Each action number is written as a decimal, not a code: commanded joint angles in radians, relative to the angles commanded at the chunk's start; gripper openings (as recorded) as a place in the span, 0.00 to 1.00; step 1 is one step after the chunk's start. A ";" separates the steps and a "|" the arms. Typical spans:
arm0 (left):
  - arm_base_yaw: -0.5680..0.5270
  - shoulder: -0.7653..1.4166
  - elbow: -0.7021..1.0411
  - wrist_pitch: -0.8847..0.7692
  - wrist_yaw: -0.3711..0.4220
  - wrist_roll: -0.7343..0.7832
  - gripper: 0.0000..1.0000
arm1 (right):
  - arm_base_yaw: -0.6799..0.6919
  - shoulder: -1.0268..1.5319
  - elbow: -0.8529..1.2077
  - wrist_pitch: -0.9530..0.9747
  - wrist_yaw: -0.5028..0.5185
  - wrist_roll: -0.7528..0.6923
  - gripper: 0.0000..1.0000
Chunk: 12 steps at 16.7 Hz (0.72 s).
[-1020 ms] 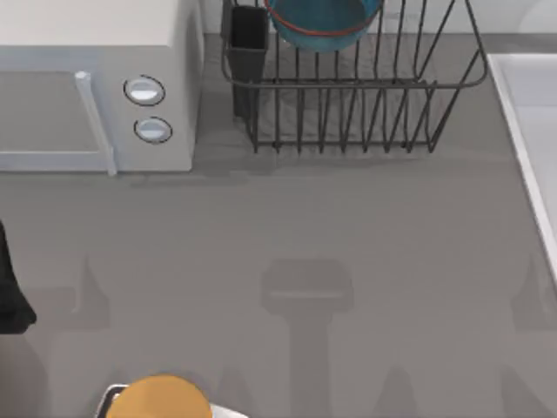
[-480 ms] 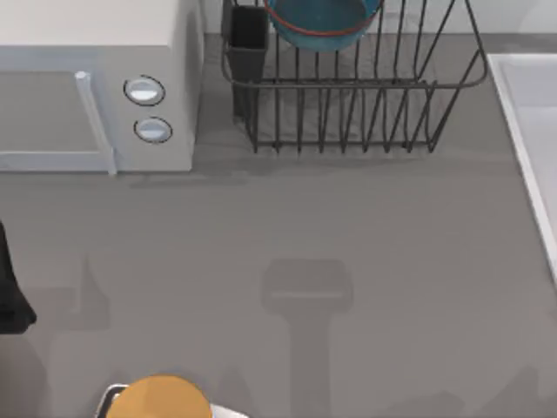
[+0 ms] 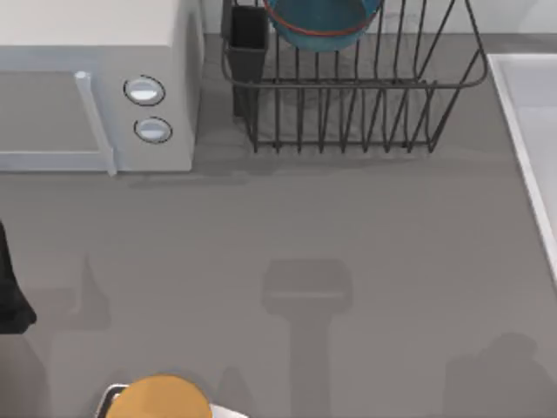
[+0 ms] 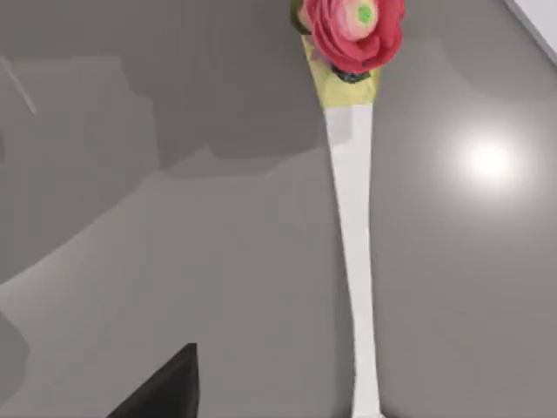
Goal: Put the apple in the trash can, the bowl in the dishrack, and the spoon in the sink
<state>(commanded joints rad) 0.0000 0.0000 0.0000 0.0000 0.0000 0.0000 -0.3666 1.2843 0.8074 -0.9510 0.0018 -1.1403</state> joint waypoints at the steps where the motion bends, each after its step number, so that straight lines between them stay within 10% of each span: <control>1: 0.000 0.000 0.000 0.000 0.000 0.000 1.00 | -0.014 0.045 0.032 -0.034 -0.002 -0.042 1.00; 12: 0.000 0.000 0.000 0.000 0.000 0.000 1.00 | -0.037 0.153 0.070 -0.060 -0.007 -0.125 1.00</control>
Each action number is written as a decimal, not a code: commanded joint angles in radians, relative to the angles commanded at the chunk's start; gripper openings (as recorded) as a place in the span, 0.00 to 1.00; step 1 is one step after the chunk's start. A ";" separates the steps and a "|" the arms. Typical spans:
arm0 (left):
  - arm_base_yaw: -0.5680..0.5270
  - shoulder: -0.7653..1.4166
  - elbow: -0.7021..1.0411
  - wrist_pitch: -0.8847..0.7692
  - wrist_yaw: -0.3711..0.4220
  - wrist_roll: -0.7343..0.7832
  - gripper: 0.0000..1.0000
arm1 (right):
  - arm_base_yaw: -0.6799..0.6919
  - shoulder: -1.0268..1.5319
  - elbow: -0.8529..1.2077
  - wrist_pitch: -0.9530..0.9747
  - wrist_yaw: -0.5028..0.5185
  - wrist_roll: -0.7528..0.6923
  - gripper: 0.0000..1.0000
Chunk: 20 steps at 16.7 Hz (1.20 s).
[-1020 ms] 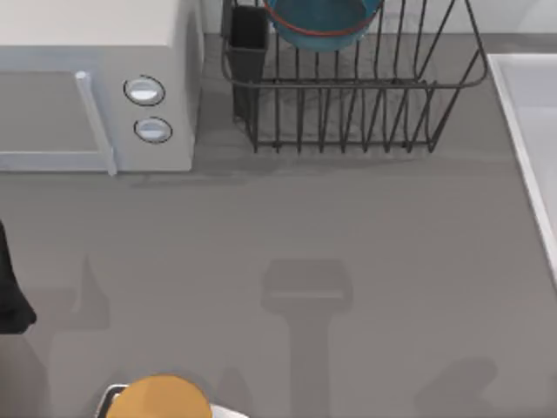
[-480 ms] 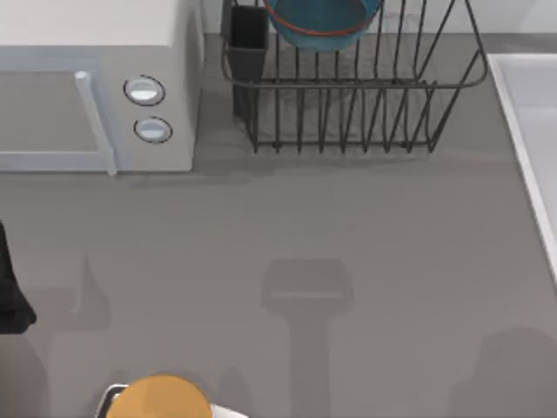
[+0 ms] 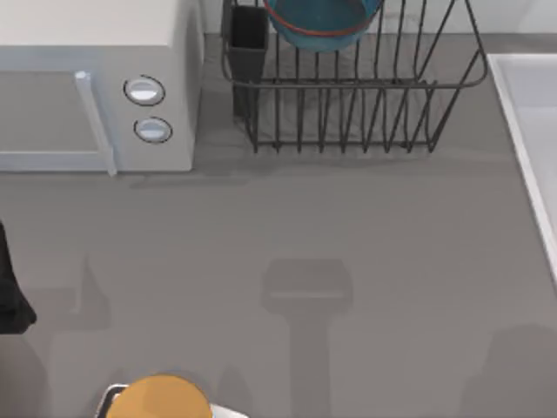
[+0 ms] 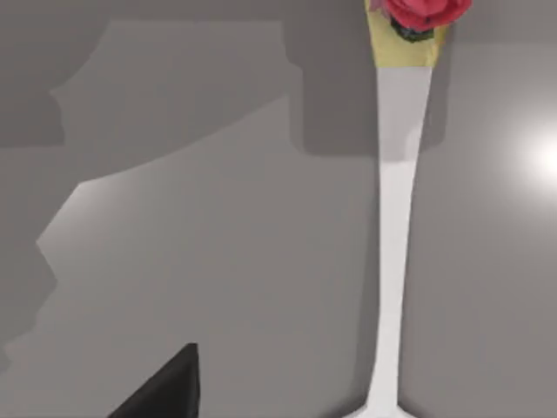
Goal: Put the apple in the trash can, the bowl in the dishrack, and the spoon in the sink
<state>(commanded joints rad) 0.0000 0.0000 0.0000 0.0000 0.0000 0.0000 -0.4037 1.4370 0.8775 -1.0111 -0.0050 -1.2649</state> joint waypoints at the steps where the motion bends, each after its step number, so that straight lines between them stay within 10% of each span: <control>1: 0.000 0.000 0.000 0.000 0.000 0.000 1.00 | 0.000 0.015 -0.018 0.034 0.000 0.001 1.00; 14: 0.000 0.000 0.000 0.000 0.000 0.000 1.00 | 0.002 0.202 -0.222 0.426 0.000 0.006 1.00; 20: 0.000 0.000 0.000 0.000 0.000 0.000 1.00 | 0.002 0.202 -0.222 0.426 0.000 0.006 0.55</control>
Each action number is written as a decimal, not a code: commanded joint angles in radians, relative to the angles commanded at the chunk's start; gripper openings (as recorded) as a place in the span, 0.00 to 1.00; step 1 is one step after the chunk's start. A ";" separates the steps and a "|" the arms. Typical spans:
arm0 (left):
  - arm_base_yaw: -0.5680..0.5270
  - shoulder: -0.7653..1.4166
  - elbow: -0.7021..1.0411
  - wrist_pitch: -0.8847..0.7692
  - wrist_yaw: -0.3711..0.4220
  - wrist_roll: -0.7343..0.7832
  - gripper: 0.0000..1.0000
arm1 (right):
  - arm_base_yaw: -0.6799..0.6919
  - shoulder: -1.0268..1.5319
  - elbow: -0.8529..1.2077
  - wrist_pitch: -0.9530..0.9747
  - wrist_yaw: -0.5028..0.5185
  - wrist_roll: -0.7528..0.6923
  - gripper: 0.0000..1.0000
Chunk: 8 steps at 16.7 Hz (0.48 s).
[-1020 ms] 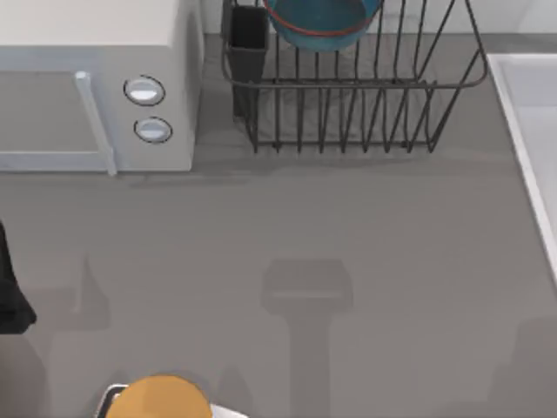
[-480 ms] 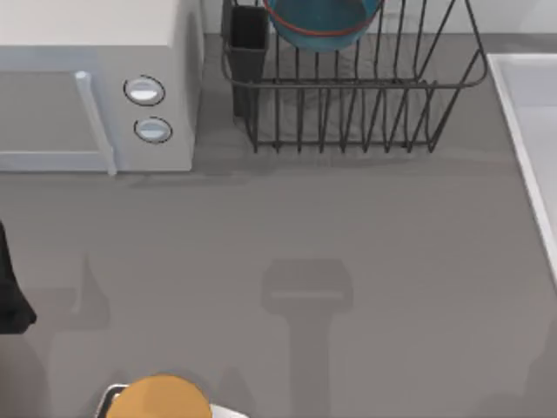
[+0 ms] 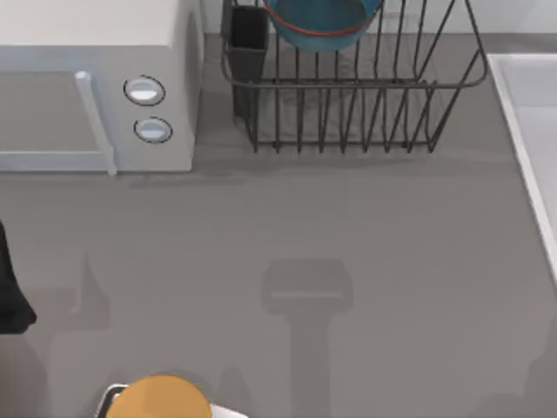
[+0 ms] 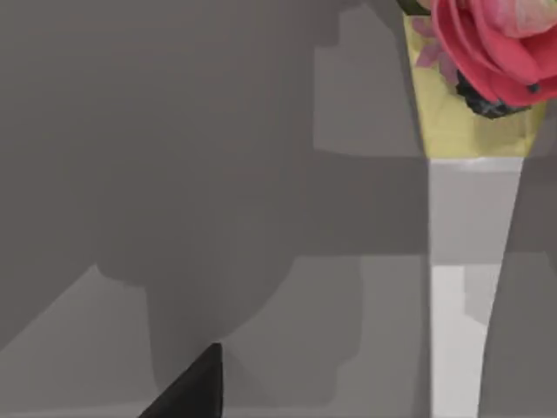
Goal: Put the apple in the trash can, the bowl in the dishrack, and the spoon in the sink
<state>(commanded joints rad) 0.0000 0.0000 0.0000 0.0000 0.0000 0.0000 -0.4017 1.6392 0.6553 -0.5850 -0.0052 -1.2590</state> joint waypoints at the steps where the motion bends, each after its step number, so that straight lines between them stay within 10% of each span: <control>1: 0.000 0.000 0.000 0.000 0.000 0.000 1.00 | 0.000 0.000 0.000 0.000 0.000 0.000 0.47; 8: 0.000 0.000 0.000 0.000 0.000 0.000 1.00 | 0.000 0.000 0.000 0.000 0.000 0.000 0.00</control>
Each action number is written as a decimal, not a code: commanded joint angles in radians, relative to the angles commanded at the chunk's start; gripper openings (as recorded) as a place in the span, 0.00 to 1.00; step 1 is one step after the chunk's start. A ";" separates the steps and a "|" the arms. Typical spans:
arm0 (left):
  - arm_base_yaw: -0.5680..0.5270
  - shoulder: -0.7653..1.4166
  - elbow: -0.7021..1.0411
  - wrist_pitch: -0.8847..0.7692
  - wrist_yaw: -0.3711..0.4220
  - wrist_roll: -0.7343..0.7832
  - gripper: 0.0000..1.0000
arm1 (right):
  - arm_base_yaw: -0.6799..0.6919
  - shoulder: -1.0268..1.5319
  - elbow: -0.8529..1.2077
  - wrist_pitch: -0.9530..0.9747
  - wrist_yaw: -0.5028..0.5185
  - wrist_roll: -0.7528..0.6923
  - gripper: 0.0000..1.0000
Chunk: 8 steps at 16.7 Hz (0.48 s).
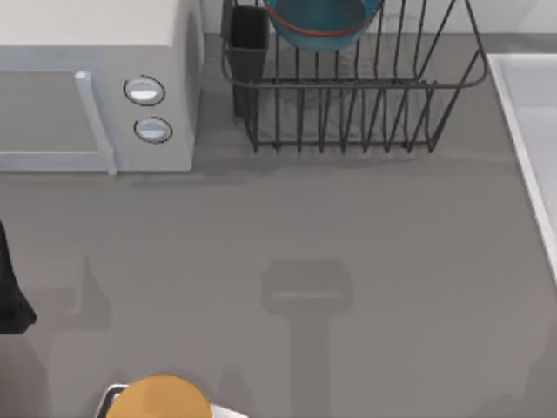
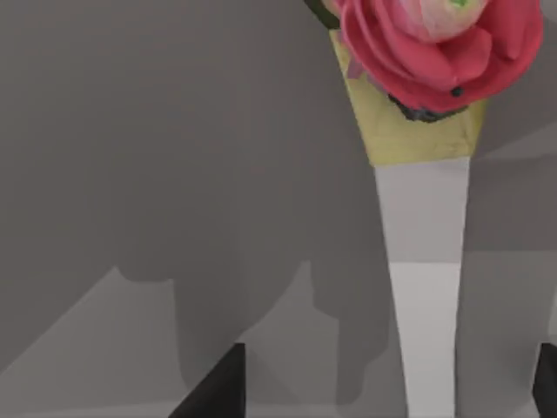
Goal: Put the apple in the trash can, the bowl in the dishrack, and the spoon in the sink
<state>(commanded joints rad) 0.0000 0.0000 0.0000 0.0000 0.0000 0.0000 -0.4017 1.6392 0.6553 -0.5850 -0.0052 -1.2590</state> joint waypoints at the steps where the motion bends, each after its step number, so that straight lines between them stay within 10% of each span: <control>1: 0.000 0.000 0.000 0.000 0.000 0.000 1.00 | 0.000 0.000 0.000 0.000 0.000 0.000 0.00; 8: 0.000 0.000 0.000 0.000 0.000 0.000 1.00 | 0.004 -0.069 0.038 -0.107 -0.001 0.041 0.00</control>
<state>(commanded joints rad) 0.0000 0.0000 0.0000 0.0000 0.0000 0.0000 -0.3982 1.5702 0.6935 -0.6918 -0.0060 -1.2184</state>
